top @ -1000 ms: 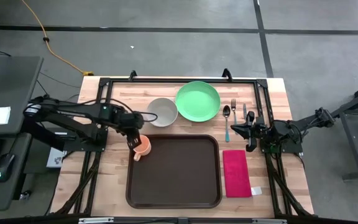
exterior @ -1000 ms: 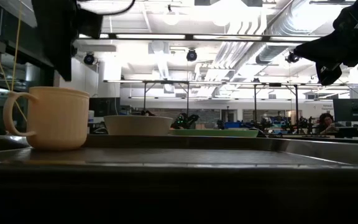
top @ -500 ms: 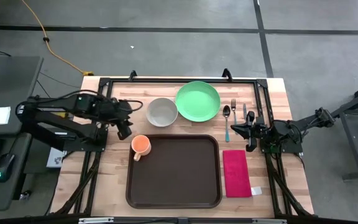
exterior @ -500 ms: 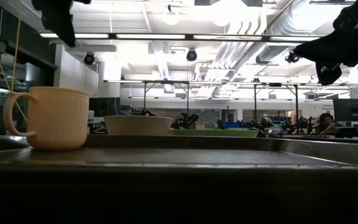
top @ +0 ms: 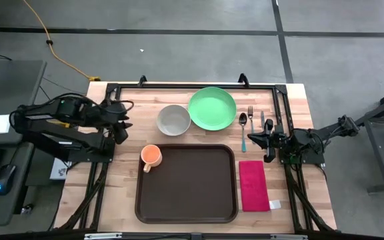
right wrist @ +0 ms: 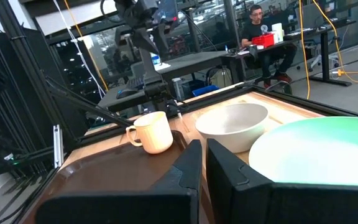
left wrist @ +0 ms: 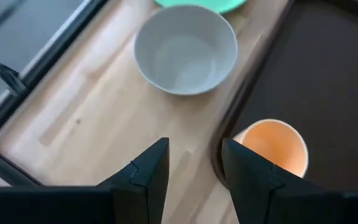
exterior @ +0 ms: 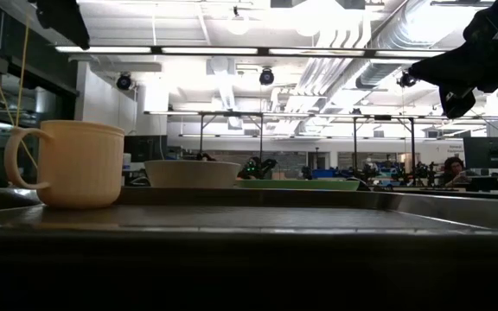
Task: Set up tray
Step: Put the green plate to the middle of the orange cup on the serving tray
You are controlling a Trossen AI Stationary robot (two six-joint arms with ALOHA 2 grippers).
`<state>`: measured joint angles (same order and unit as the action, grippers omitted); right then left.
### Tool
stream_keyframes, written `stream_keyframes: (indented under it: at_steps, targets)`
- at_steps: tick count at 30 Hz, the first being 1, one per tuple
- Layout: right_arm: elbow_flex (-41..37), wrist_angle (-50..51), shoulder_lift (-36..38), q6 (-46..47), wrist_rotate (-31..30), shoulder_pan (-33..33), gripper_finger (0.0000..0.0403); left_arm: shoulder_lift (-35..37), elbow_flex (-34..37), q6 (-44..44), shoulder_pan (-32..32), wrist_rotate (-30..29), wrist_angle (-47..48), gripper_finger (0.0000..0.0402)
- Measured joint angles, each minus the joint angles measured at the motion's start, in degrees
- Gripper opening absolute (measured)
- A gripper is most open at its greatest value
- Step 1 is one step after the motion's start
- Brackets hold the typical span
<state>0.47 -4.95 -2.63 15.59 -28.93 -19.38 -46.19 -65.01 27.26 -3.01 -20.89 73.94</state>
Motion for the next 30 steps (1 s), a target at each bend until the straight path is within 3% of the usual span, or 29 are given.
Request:
stream_keyframes:
  at_steps: [17,30]
  targets:
    - [0.01,-0.04,0.00,0.00,0.00,0.00,0.0000,7.60,0.02,-8.93,0.00,-9.84,-0.13,0.0179]
    - [0.01,-0.04,-0.01,-0.02,-0.34,-0.02,0.0000,13.08,0.10,-16.94,-0.02,-10.77,-1.26,0.0179]
